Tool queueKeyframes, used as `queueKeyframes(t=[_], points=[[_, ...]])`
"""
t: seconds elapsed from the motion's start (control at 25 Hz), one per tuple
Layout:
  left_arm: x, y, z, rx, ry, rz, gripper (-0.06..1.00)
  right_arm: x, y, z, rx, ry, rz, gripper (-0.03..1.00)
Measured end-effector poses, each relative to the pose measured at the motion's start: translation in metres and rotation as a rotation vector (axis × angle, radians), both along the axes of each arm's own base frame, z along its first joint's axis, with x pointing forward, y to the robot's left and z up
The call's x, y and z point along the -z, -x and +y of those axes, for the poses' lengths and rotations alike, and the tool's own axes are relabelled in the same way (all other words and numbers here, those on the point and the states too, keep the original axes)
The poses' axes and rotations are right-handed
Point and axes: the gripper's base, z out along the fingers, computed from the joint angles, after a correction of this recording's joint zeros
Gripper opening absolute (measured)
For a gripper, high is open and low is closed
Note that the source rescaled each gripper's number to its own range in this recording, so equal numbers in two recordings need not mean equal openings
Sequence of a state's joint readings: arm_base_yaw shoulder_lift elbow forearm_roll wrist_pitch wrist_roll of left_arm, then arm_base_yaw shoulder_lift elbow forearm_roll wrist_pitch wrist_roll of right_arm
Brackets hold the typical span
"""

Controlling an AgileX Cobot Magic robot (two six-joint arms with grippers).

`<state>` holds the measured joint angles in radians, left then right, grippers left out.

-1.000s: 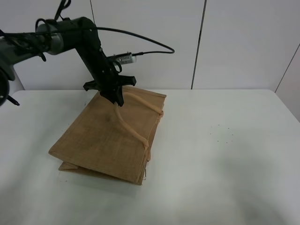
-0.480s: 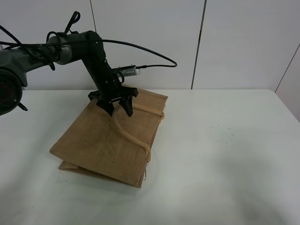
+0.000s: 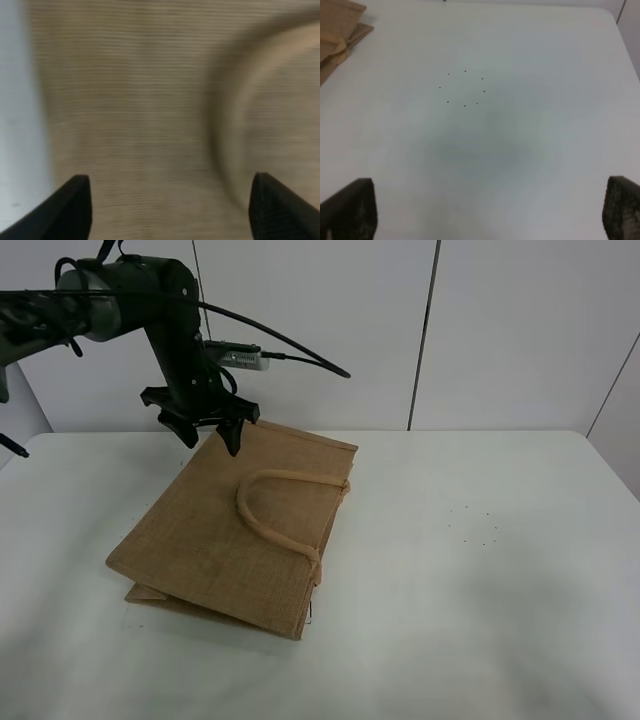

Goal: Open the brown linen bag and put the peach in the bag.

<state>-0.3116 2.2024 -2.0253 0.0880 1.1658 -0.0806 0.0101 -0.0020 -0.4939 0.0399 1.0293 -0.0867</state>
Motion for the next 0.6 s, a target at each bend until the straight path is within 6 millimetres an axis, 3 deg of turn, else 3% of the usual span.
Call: queueKeyframes(t=[0.12, 0.44, 0.6], points=[[0.0, -0.005, 0.018, -0.046, 0.001, 0.0, 0.92, 0.0, 0.0, 0.0, 0.0, 0.0, 0.0, 1.0], [0.0, -0.02, 0.103, -0.239, 0.028, 0.006, 0.92, 0.0, 0.0, 0.0, 0.0, 0.0, 0.0, 1.0], [-0.003, -0.02, 0.12, -0.275, 0.029, -0.002, 0.91, 0.0, 0.0, 0.0, 0.0, 0.0, 0.0, 1.0]])
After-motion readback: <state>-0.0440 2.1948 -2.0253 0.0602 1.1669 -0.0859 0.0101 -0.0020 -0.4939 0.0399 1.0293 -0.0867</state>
